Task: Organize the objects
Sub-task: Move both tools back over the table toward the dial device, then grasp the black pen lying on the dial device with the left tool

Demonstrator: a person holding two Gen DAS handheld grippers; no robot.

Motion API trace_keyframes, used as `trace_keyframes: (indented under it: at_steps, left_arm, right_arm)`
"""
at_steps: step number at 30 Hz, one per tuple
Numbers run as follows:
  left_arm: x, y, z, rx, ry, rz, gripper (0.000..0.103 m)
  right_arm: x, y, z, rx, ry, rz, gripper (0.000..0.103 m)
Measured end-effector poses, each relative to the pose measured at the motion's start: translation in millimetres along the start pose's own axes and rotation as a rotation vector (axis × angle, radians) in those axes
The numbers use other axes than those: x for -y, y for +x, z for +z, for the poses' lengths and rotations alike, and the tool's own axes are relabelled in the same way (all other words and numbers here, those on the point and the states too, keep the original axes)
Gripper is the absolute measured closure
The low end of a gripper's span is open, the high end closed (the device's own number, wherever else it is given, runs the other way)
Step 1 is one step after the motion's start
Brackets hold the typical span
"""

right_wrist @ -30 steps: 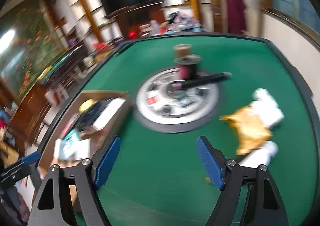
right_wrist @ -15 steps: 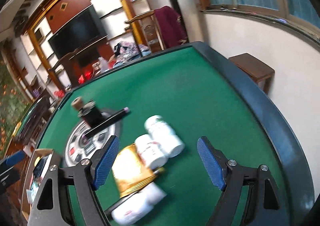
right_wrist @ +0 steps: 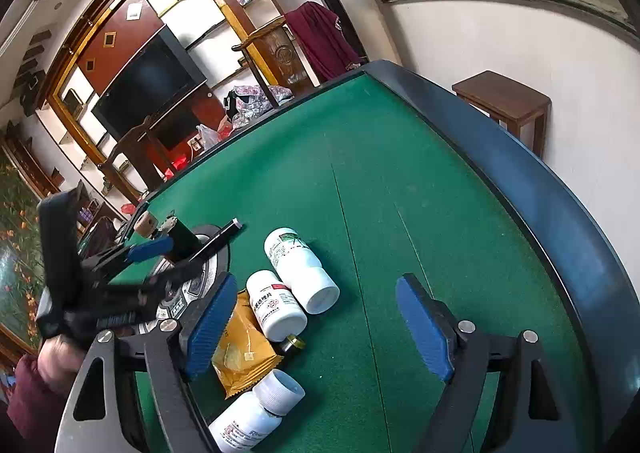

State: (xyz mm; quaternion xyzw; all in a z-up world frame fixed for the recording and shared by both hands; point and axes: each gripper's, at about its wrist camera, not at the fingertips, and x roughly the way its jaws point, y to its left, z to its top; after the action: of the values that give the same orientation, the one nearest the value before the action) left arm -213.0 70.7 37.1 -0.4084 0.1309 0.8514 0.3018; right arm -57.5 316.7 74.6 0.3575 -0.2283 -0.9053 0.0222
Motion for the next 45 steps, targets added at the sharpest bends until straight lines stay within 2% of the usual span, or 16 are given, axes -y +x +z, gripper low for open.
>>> trace_keyframes:
  at_steps: [3, 7, 9, 11, 12, 13, 15, 20, 22, 23, 24, 25, 29, 36, 41, 45]
  left_arm:
    - [-9, 18, -2, -0.033, -0.033, -0.018, 0.022]
    - [-3, 27, -8, -0.062, 0.021, 0.019, 0.023]
    - [3, 33, -10, -0.089, 0.058, 0.076, 0.023]
    - [9, 31, -10, -0.104, 0.072, 0.122, 0.039]
    - [10, 30, -11, -0.115, 0.067, 0.116, 0.074]
    - [9, 33, -13, -0.158, 0.034, 0.068, 0.099]
    - [11, 28, -21, -0.155, 0.023, 0.078, 0.103]
    - [16, 9, -42, -0.155, 0.008, 0.07, 0.103]
    - [18, -5, -40, -0.088, 0.039, 0.079, 0.099]
    - [16, -10, -35, -0.049, 0.041, 0.087, 0.092]
    - [9, -11, -29, -0.028, 0.018, 0.087, 0.065]
    - [2, -10, -23, -0.014, -0.016, 0.075, 0.046]
    - [-16, 9, -11, 0.003, -0.111, 0.036, 0.044]
    - [-26, 38, 1, -0.005, -0.114, 0.014, 0.045]
    - [-22, 45, 6, -0.028, -0.084, 0.084, 0.045]
    - [-7, 44, 0, -0.084, -0.035, 0.169, 0.037]
  right_arm:
    - [-2, 5, -1, -0.019, -0.002, 0.01, 0.016]
    - [-6, 7, -3, -0.029, -0.014, 0.018, 0.016]
    - [-6, 9, -3, -0.035, -0.014, 0.018, 0.016]
    - [-3, 11, -5, -0.045, -0.004, 0.021, 0.016]
    - [-2, 12, -5, -0.051, 0.004, 0.022, 0.016]
    - [0, 13, -4, -0.055, 0.011, 0.021, 0.016]
    - [4, 14, -5, -0.064, 0.029, 0.023, 0.016]
    - [8, 16, -5, -0.076, 0.048, 0.026, 0.016]
    - [7, 15, -5, -0.074, 0.048, 0.03, 0.016]
    - [6, 15, -5, -0.073, 0.045, 0.03, 0.016]
    - [4, 15, -6, -0.073, 0.041, 0.031, 0.016]
    - [3, 15, -6, -0.074, 0.036, 0.033, 0.016]
    - [-4, 13, -9, -0.067, -0.004, 0.022, 0.016]
    - [-8, 20, -9, -0.089, -0.022, 0.023, 0.016]
    - [-7, 25, -12, -0.114, -0.011, 0.034, 0.016]
    - [-5, 26, -13, -0.121, 0.005, 0.039, 0.016]
